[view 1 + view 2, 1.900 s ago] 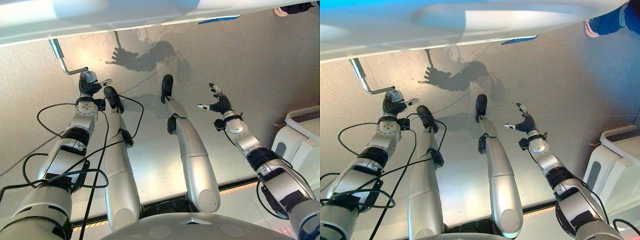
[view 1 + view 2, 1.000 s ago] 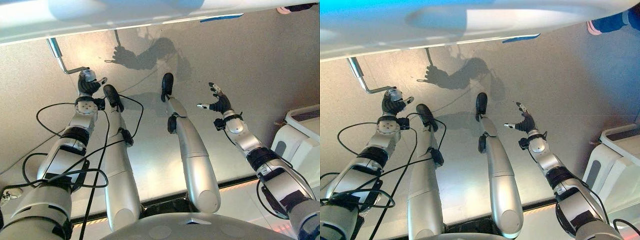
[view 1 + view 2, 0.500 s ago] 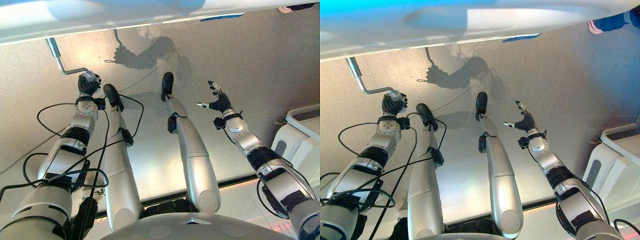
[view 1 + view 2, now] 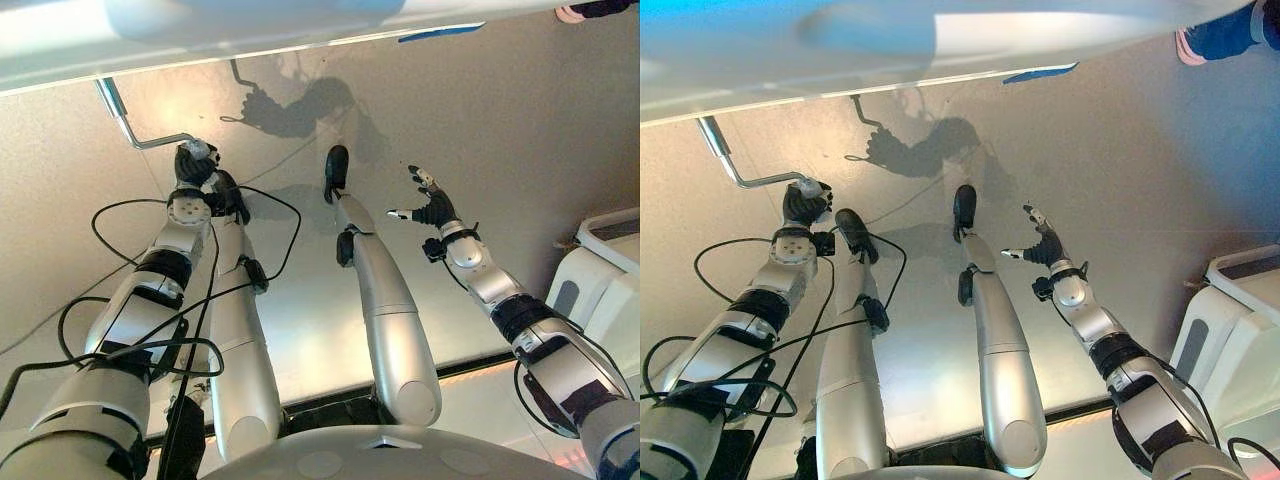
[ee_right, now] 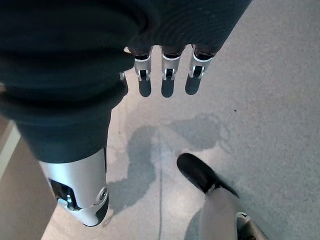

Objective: Raise the hospital bed

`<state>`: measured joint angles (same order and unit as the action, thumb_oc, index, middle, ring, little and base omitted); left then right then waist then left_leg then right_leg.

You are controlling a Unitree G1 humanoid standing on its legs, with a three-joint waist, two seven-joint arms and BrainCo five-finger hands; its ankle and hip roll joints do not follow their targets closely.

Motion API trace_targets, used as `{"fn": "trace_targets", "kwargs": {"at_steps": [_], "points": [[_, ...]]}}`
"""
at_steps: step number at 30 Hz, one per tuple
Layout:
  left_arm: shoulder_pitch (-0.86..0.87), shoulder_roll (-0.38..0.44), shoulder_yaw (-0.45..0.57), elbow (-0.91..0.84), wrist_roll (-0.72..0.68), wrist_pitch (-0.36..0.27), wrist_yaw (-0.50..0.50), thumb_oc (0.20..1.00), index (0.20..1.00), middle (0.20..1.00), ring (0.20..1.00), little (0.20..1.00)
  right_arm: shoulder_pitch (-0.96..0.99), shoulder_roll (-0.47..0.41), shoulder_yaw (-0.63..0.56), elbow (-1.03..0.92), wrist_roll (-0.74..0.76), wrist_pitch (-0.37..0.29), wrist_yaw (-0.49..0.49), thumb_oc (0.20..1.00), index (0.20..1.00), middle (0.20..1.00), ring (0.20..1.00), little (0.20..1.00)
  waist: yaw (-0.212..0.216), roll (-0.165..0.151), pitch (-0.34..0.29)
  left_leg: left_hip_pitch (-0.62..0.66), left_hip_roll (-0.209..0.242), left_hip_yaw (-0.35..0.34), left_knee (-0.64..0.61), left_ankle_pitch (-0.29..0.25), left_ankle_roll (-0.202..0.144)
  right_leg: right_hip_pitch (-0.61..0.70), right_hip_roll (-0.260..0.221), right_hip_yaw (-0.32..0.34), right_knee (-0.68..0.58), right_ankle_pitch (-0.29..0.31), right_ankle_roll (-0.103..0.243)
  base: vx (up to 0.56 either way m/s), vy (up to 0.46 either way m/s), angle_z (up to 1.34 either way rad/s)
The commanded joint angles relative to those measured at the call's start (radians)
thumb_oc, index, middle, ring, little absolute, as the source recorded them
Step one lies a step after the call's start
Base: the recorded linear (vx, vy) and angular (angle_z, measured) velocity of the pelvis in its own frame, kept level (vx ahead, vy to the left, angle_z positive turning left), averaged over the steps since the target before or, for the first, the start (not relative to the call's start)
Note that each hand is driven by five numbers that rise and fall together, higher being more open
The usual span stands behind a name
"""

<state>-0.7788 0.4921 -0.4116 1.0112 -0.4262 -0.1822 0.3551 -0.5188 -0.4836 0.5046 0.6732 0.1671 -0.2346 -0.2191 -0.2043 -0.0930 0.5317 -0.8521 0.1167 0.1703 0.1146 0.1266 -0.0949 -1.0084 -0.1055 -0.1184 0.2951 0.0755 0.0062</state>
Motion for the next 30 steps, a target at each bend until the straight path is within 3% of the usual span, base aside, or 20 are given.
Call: {"fn": "trace_targets", "kwargs": {"at_steps": [1, 8, 10, 11, 12, 14, 15, 17, 18, 19, 21, 26, 30], "points": [[-0.071, -0.045, -0.131, -0.192, 0.087, -0.064, -0.056, 0.200, 0.200, 0.200, 0.200, 0.200, 0.028, -0.014, 0.045, -0.032, -0.024, -0.019, 0.000, 1.000, 1.000, 1.000, 1.000, 1.000, -0.021, -0.040, -0.012, 0.021, 0.014, -0.023, 0.039, -0.008, -0.015, 0.073, 0.040, -0.006, -0.055, 0.022, 0.143, 0.00, -0.059, -0.11], [-0.004, -0.029, -0.159, -0.491, 0.018, -0.096, -0.101, 0.200, 0.200, 0.200, 0.200, 0.200, 0.058, -0.048, 0.017, -0.031, -0.030, -0.001, 0.017, 1.000, 1.000, 1.000, 1.000, 1.000, -0.020, -0.006, -0.012, 0.078, 0.011, -0.007, 0.010, -0.004, -0.024, 0.103, 0.056, 0.016, -0.070, 0.023, 0.147, 0.00, -0.025, -0.06], [0.069, 0.001, -0.153, -0.655, -0.002, -0.102, -0.127, 0.200, 0.200, 0.200, 0.200, 0.200, 0.101, -0.072, -0.022, -0.042, -0.036, 0.004, 0.022, 1.000, 1.000, 1.000, 1.000, 1.000, -0.010, 0.027, -0.012, 0.086, 0.004, -0.004, 0.014, -0.006, -0.024, 0.115, 0.049, 0.016, -0.071, 0.018, 0.147, 0.00, -0.016, -0.08], [0.071, 0.002, -0.153, -0.658, -0.002, -0.101, -0.127, 0.200, 0.200, 0.200, 0.200, 0.200, 0.102, -0.072, -0.022, -0.043, -0.036, 0.005, 0.022, 1.000, 1.000, 1.000, 1.000, 1.000, -0.010, 0.027, -0.012, 0.087, 0.004, -0.005, 0.014, -0.006, -0.024, 0.116, 0.049, 0.016, -0.071, 0.018, 0.147, 0.00, 0.000, 0.00], [0.129, 0.042, -0.151, -0.778, -0.018, -0.102, -0.165, 0.200, 0.200, 0.200, 0.200, 0.200, 0.129, -0.087, -0.048, -0.039, -0.037, 0.007, 0.023, 1.000, 1.000, 1.000, 1.000, 1.000, 0.003, 0.052, -0.012, 0.088, -0.002, -0.007, 0.018, -0.008, -0.023, 0.115, 0.044, 0.014, -0.064, 0.012, 0.146, 0.00, 0.000, 0.00], [0.158, 0.056, -0.143, -0.829, -0.024, -0.099, -0.172, 0.200, 0.200, 0.200, 0.200, 0.200, 0.145, -0.091, -0.060, -0.036, -0.041, 0.009, 0.025, 1.000, 1.000, 1.000, 1.000, 1.000, 0.007, 0.062, -0.012, 0.089, -0.005, -0.007, 0.022, -0.011, -0.022, 0.117, 0.040, 0.012, -0.060, 0.008, 0.146, 0.00, 0.000, 0.00], [0.210, 0.108, -0.139, -0.924, -0.045, -0.100, -0.213, 0.200, 0.200, 0.200, 0.200, 0.200, 0.168, -0.097, -0.081, -0.025, -0.043, 0.011, 0.026, 1.000, 1.000, 1.000, 1.000, 1.000, 0.019, 0.079, -0.012, 0.088, -0.012, -0.007, 0.026, -0.014, -0.020, 0.116, 0.031, 0.008, -0.052, 0.006, 0.146, 0.00, 0.007, 0.03], [0.213, 0.110, -0.137, -0.927, -0.045, -0.098, -0.213, 0.200, 0.200, 0.200, 0.200, 0.200, 0.169, -0.097, -0.081, -0.025, -0.043, 0.011, 0.026, 1.000, 1.000, 1.000, 1.000, 1.000, 0.018, 0.079, -0.012, 0.088, -0.012, -0.008, 0.026, -0.014, -0.020, 0.117, 0.031, 0.007, -0.052, 0.006, 0.146, 0.00, 0.007, 0.07], [0.301, 0.206, -0.097, -1.075, -0.077, -0.104, -0.253, 0.200, 0.200, 0.200, 0.200, 0.200, 0.205, -0.104, -0.111, -0.009, -0.042, 0.012, 0.031, 1.000, 1.000, 1.000, 1.000, 1.000, 0.039, 0.102, -0.012, 0.092, -0.023, -0.012, 0.023, -0.013, -0.018, 0.125, 0.018, -0.002, -0.049, 0.006, 0.148, -0.05, -0.001, 0.09], [0.296, 0.207, -0.093, -1.076, -0.077, -0.103, -0.253, 0.200, 0.200, 0.200, 0.200, 0.200, 0.199, -0.105, -0.112, -0.011, -0.043, 0.012, 0.031, 1.000, 1.000, 1.000, 1.000, 1.000, 0.037, 0.099, -0.012, 0.068, -0.024, -0.001, 0.023, 0.014, -0.010, 0.103, 0.017, -0.004, -0.057, 0.034, 0.139, -0.04, 0.014, 0.14], [0.408, 0.296, -0.032, -1.190, -0.110, -0.111, -0.286, 0.200, 0.200, 0.200, 0.200, 0.200, 0.236, -0.107, -0.129, -0.003, -0.045, 0.011, 0.043, 1.000, 1.000, 1.000, 1.000, 1.000, 0.056, 0.111, -0.012, 0.075, -0.031, -0.002, 0.018, 0.012, -0.007, 0.112, 0.007, -0.014, -0.057, 0.034, 0.143, 0.00, 0.024, 0.16], [0.603, 0.410, 0.102, -1.324, -0.110, -0.118, -0.316, 0.200, 0.200, 0.200, 0.200, 0.200, 0.291, -0.109, -0.156, 0.010, -0.041, 0.006, 0.060, 1.000, 1.000, 1.000, 1.000, 1.000, 0.093, 0.123, -0.012, 0.073, -0.044, -0.014, 0.032, 0.002, -0.001, 0.130, -0.014, -0.036, -0.046, 0.031, 0.148, 0.03, 0.034, 0.17], [0.742, 0.456, 0.188, -1.366, -0.133, -0.121, -0.337, 0.200, 0.200, 0.200, 0.200, 0.200, 0.324, -0.105, -0.170, 0.031, -0.044, 0.003, 0.071, 1.000, 1.000, 1.000, 1.000, 1.000, 0.116, 0.127, -0.012, 0.063, -0.056, -0.024, 0.050, -0.011, 0.008, 0.141, -0.037, -0.051, -0.038, 0.031, 0.157, 0.04, 0.078, 0.14]]}}
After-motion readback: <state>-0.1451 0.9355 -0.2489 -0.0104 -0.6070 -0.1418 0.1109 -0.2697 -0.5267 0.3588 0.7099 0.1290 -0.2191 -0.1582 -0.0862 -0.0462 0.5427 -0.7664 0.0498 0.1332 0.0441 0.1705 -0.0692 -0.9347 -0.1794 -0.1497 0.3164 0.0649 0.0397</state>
